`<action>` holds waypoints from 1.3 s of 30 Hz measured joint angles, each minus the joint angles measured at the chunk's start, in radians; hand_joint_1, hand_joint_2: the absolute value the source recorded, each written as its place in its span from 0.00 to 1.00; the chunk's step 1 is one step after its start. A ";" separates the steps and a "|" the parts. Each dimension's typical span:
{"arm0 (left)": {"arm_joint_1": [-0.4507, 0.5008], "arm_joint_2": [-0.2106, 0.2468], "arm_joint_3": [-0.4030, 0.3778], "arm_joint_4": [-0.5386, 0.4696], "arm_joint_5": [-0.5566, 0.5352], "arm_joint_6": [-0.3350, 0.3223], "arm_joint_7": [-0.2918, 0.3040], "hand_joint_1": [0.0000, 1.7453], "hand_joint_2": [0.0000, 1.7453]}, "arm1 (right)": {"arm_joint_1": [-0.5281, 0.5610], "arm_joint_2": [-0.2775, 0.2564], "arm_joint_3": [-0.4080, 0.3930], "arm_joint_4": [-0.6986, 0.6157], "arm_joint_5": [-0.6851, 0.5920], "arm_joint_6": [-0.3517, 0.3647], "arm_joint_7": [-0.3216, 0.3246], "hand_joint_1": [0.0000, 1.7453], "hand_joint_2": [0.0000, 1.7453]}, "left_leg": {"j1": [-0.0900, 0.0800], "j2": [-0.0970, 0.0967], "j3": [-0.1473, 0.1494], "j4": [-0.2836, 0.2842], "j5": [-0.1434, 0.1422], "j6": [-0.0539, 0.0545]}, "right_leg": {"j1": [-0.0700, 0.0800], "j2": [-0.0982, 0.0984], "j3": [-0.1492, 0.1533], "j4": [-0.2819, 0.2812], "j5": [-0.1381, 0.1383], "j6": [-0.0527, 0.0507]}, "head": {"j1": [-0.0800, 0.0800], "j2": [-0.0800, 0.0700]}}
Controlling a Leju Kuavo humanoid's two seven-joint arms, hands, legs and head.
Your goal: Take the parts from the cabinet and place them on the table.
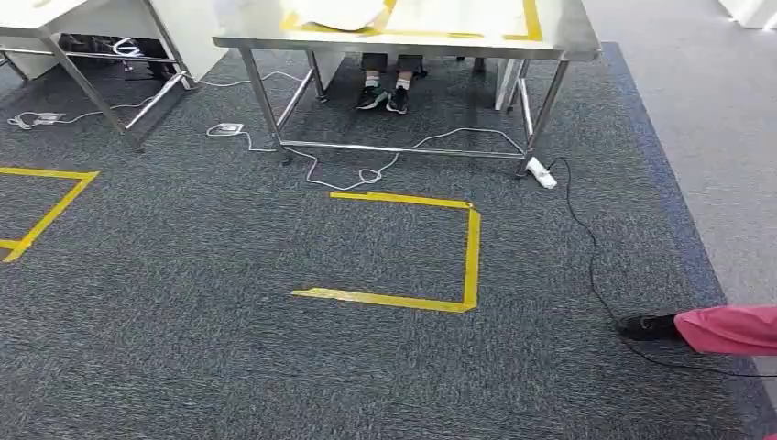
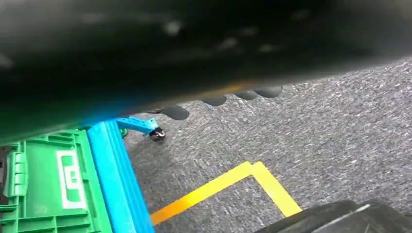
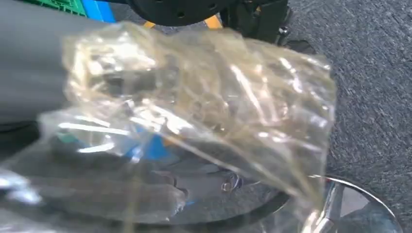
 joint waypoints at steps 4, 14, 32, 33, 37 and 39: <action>-0.012 0.001 -0.013 0.029 0.006 0.033 0.000 0.00 0.00 | -0.005 0.000 -0.009 0.002 0.037 0.001 -0.015 0.00 0.00 | -0.004 0.000 -0.001 0.006 -0.002 0.004 | -0.002 0.000 0.000 -0.002 0.003 0.005 | 0.000 0.000; -0.035 0.006 -0.033 0.089 0.034 0.042 0.033 0.00 0.00 | -0.039 0.000 -0.047 0.026 0.104 0.026 -0.047 0.00 0.00 | 0.009 -0.012 -0.016 -0.018 0.022 0.032 | -0.006 0.005 -0.093 0.184 -0.117 0.027 | 0.008 0.000; -0.032 0.009 -0.049 0.118 0.045 0.016 0.066 0.00 0.00 | -0.070 0.000 -0.116 0.075 0.137 0.047 -0.066 0.00 0.00 | 0.016 -0.014 -0.176 0.331 -0.136 -0.037 | -0.017 -0.052 -0.052 0.027 0.019 -0.015 | -0.003 0.000; -0.029 0.009 -0.050 0.116 0.045 0.013 0.069 0.00 0.00 | -0.071 0.000 -0.117 0.076 0.137 0.047 -0.066 0.00 0.00 | 0.017 -0.012 -0.157 0.297 -0.107 -0.036 | -0.017 -0.063 -0.051 0.027 0.017 -0.014 | -0.003 0.000; -0.026 0.009 -0.056 0.110 0.044 0.010 0.070 0.00 0.00 | -0.074 0.000 -0.120 0.077 0.137 0.047 -0.066 0.00 0.00 | 0.001 0.086 -0.015 0.014 -0.006 -0.018 | -0.007 -0.104 -0.038 0.031 0.004 0.001 | -0.005 0.000; -0.024 0.008 -0.060 0.107 0.044 0.010 0.070 0.00 0.00 | -0.076 0.000 -0.122 0.078 0.137 0.047 -0.066 0.00 0.00 | 0.003 0.063 -0.025 0.018 -0.003 -0.012 | -0.008 -0.126 -0.036 0.030 0.003 0.010 | -0.001 0.000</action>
